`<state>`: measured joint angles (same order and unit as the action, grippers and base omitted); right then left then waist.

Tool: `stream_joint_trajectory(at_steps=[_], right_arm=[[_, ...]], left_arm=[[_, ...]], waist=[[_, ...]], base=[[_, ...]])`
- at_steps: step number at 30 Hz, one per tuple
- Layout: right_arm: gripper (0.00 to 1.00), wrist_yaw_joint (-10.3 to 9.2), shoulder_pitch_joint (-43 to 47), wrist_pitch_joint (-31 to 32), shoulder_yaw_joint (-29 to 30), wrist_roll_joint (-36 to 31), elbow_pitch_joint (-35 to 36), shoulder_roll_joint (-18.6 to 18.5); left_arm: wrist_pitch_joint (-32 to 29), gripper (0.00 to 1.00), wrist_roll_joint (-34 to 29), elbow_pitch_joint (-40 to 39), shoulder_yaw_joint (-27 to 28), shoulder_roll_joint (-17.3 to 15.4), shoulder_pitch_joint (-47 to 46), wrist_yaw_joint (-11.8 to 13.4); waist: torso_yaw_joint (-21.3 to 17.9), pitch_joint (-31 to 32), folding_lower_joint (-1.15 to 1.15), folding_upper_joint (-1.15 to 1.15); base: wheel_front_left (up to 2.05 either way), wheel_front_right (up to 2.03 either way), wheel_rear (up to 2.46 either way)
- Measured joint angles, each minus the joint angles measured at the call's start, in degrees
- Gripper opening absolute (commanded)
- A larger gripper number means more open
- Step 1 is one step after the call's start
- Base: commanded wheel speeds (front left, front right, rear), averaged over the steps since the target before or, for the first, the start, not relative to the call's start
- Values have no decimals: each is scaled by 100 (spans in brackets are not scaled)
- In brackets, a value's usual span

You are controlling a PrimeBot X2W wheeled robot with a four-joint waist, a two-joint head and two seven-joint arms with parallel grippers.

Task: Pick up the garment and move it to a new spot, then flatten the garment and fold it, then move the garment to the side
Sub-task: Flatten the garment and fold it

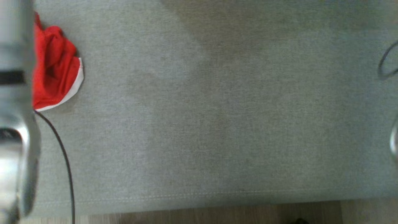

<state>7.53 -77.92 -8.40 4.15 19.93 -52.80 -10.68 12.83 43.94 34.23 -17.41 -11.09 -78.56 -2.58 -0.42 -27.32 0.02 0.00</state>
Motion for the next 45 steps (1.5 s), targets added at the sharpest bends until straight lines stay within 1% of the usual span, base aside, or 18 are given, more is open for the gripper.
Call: stream_joint_trajectory(at_steps=[6,11,12,16,21,26,29,35,40,45], right_arm=[[0,0,1153,-81,-382,594,-511,54],[0,0,1936,132,-739,996,-743,-10],[0,0,2068,156,-793,1083,-760,-34],[0,0,2554,480,-1053,1322,-867,-141],[0,0,3150,950,-1429,1480,-981,-277],[0,0,3488,1207,-1744,1566,-964,-497],[0,0,3674,1349,-1964,1588,-898,-602],[0,0,4057,1596,-2402,1701,-703,-815],[0,0,4399,2034,-2882,1890,-346,-1083],[0,0,4758,2653,-3400,2219,148,-1464]], left_arm=[[98,0,-9,363,-88,21,1321,-178],[138,0,-10,564,-310,-11,2398,-353],[138,0,-9,575,-344,-29,2597,-356],[138,0,19,627,-470,-145,3317,-433],[49,0,80,619,-759,-313,4137,-455],[-186,0,200,334,-1022,-471,4716,-458],[-413,0,265,107,-1193,-630,5016,-498],[-1115,0,566,-542,-1720,-1099,5667,-498],[-1603,0,890,-999,-1937,-1490,6063,-498],[-2087,0,1293,-1518,-2147,-1852,6436,-498]], waist=[[88,199,-2,0],[139,531,-2,0],[149,609,-2,0],[185,934,-2,0],[217,1363,-2,1],[262,1697,-2,1],[295,1850,-2,1],[350,2128,-2,1],[384,2402,-2,1],[395,2654,-2,1]], base=[[0,0,0],[0,0,0],[0,0,0],[0,0,0],[0,0,0],[0,0,0],[0,0,0],[0,0,0],[0,0,0],[0,0,0]])
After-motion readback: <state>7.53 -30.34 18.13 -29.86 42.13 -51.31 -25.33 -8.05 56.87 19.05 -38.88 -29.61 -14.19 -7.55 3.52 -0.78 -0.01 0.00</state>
